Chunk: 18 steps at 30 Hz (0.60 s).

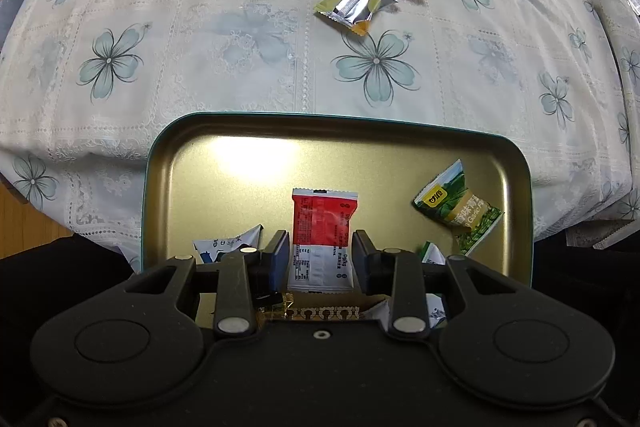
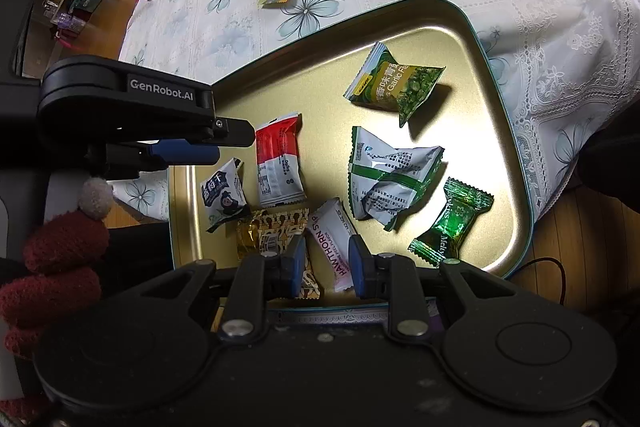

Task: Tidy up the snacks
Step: 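Open the left tool to drop the red-white packet while the right tool releases the hawthorn strip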

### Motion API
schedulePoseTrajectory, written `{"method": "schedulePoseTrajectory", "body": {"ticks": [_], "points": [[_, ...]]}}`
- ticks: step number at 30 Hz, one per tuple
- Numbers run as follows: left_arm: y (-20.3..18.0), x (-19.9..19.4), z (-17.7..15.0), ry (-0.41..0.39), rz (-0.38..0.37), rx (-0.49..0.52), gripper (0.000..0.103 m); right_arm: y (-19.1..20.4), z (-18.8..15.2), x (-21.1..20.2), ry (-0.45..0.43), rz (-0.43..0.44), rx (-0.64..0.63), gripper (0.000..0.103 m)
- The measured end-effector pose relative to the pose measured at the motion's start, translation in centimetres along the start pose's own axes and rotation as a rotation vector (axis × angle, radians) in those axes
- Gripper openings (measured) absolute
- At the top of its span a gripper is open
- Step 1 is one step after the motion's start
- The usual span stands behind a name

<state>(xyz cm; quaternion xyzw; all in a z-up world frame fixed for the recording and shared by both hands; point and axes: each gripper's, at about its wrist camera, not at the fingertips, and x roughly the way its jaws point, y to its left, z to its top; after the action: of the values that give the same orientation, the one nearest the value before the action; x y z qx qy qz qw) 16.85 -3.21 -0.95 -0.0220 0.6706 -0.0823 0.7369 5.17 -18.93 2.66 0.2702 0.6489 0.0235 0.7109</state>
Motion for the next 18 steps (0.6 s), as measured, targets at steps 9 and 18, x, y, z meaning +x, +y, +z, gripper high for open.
{"method": "schedulePoseTrajectory", "body": {"ticks": [9, 18], "points": [[0.2, 0.1, 0.0, 0.036, 0.002, -0.003, 0.043, 0.3, 0.3, -0.2, 0.007, -0.005, -0.015, 0.027], [0.4, -0.4, 0.7, 0.046, 0.051, 0.039, 0.043, 1.2, 1.8, -0.3, 0.057, -0.042, -0.093, 0.027]]}}
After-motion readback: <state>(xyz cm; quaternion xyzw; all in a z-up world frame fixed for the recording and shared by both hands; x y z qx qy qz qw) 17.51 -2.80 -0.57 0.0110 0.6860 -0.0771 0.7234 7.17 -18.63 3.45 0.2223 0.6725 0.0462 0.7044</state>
